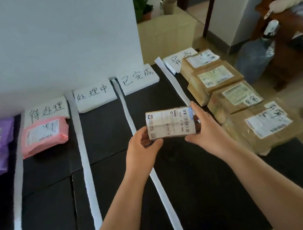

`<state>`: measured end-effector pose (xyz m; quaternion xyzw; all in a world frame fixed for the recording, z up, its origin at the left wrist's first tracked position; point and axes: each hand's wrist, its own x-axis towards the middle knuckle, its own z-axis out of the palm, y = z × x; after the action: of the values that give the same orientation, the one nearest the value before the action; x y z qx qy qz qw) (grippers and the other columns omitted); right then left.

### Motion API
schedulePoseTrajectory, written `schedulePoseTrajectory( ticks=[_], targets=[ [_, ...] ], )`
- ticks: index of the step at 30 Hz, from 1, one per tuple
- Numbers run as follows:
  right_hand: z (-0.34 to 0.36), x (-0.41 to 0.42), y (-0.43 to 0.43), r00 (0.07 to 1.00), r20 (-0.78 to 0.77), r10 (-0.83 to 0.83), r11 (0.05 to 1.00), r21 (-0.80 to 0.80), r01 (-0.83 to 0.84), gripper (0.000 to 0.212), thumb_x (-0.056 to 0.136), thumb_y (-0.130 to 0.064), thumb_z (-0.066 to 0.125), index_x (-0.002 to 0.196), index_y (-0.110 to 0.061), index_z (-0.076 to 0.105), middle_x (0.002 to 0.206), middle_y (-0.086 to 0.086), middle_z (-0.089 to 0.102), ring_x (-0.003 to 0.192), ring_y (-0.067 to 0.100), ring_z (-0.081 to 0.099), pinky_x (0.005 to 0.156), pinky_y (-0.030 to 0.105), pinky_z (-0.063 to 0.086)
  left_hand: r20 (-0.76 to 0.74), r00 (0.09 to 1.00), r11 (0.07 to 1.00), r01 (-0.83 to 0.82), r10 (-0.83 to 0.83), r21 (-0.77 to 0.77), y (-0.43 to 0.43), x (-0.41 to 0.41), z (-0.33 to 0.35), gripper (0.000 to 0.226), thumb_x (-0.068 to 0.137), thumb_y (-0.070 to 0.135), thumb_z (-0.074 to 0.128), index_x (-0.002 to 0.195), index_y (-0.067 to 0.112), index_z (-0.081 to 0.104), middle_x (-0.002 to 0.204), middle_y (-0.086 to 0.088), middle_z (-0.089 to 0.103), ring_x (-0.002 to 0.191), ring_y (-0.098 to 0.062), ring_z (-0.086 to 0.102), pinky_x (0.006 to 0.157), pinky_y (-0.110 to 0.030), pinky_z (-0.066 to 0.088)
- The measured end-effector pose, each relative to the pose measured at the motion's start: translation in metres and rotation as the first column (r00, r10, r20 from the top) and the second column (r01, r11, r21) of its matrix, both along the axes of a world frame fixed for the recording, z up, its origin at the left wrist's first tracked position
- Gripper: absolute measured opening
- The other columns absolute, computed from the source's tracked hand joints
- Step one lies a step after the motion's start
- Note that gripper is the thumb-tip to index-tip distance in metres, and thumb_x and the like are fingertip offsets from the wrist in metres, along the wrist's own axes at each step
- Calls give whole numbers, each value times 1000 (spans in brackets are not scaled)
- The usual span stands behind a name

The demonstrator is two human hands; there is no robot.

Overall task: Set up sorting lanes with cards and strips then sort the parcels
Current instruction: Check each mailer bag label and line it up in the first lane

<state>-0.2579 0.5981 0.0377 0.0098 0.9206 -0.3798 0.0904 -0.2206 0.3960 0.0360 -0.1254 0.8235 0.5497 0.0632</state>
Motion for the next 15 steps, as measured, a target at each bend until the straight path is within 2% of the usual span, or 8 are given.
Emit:
schedulePoseTrajectory(
  ticks=[3, 6, 8, 13, 15],
  targets=[
    [-5, -50, 1, 999, 34, 34, 997, -68, -32, 95, 83, -13, 77, 156, -26, 18, 146, -2, 46, 132, 14, 49, 101, 33, 49, 30, 997, 998, -68, 67, 12, 8, -39, -8, 41, 89, 24, 72, 115, 49, 53, 100, 30, 61, 96, 13, 59, 64, -8, 47],
    [-14, -100, -3, 999, 43, 28, 990, -141, -22, 69, 86, -15, 74, 144, -19, 37, 137, 0, 55, 122, 15, 57, 98, 38, 54, 77, 983, 985, -169, 165, 42, 12, -82, -20, 46, 88, 25, 72, 127, 37, 52, 104, 25, 61, 98, 8, 59, 63, -9, 45],
    [-22, -129, -9, 998, 41, 48, 986, -163, -41, 56, 88, -19, 72, 136, -19, 44, 131, -1, 58, 116, 14, 59, 94, 37, 55, 108, 969, 972, -228, 221, 56, 11, -107, -29, 45, 88, 26, 73, 125, 33, 49, 106, 23, 60, 100, 5, 59, 66, -10, 42],
    [-53, -203, -29, 992, 41, 116, 976, -192, -106, 55, 91, -31, 68, 141, -24, 46, 128, -4, 60, 112, 12, 59, 89, 35, 54, 150, 952, 960, -276, 266, 46, 2, -169, -51, 37, 89, 25, 68, 123, 28, 55, 112, 16, 66, 99, 1, 61, 68, -16, 41],
    [-64, -227, -40, 991, 51, 123, 972, -205, -111, 52, 91, -31, 67, 139, -27, 47, 127, -5, 59, 107, 8, 58, 80, 25, 50, 143, 960, 968, -248, 242, 23, -3, -190, -57, 29, 90, 21, 64, 112, 39, 61, 102, 21, 68, 94, 2, 63, 67, -15, 41]
  ],
)
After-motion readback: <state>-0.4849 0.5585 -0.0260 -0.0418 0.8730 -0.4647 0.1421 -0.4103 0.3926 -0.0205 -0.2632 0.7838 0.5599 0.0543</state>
